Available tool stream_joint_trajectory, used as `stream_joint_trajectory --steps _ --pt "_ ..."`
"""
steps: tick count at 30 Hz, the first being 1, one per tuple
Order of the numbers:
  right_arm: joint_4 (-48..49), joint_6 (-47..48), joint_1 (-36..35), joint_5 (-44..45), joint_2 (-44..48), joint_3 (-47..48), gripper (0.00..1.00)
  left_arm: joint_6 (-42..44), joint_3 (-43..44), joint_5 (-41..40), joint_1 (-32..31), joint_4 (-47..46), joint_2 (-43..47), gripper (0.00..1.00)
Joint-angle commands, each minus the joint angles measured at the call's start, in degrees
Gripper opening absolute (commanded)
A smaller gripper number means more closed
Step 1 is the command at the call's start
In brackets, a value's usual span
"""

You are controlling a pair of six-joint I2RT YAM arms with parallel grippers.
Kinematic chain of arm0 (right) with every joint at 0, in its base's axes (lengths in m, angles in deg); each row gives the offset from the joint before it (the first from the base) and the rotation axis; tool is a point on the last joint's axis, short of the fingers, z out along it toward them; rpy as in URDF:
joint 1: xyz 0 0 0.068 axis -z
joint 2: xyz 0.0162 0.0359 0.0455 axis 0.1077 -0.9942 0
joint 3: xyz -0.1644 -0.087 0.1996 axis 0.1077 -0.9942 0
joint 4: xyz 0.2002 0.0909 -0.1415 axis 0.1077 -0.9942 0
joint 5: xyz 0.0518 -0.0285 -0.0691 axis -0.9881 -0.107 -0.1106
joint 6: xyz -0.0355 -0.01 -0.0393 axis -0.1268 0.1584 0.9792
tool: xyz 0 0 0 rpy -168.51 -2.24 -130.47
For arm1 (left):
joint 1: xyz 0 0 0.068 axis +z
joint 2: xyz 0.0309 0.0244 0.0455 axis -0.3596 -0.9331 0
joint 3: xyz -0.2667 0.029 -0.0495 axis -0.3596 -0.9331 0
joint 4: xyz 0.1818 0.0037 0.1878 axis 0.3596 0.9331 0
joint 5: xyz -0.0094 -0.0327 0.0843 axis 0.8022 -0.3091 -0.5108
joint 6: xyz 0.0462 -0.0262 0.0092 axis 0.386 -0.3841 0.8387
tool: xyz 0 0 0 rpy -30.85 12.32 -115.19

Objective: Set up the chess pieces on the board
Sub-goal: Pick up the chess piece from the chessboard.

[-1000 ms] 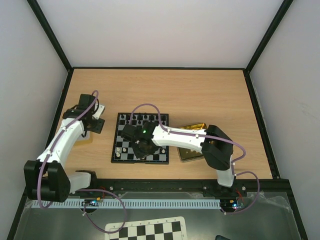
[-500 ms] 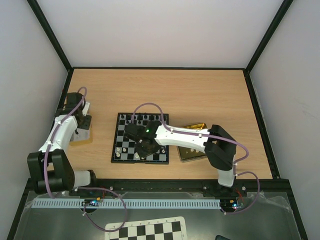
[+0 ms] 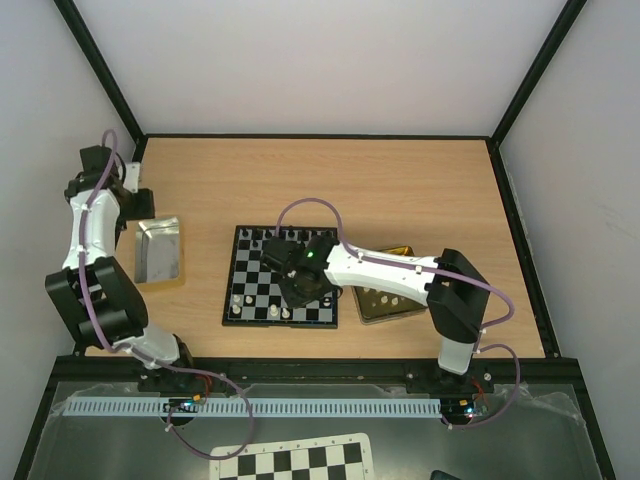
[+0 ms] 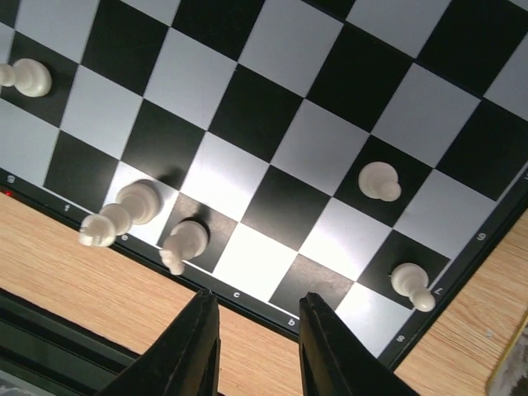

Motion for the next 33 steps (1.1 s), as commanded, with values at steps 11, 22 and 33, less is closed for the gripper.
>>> stream_joint_trajectory --steps 11,22,33 --pt "-0.99 0.8 -3.39 -2.39 -5.58 6.76 0.25 1.53 -11.23 11.02 -0.5 8.48 10.55 0.54" --pt "0.08 -0.91 -4.22 -2.47 -6.36 5.41 0.25 2.39 -12.89 11.18 -0.69 8.78 11.53 0.54" --pt "0.95 -0.45 -4.14 -2.29 -7.52 4.7 0.24 2.69 -13.48 11.06 -0.72 9.12 12.24 0.54"
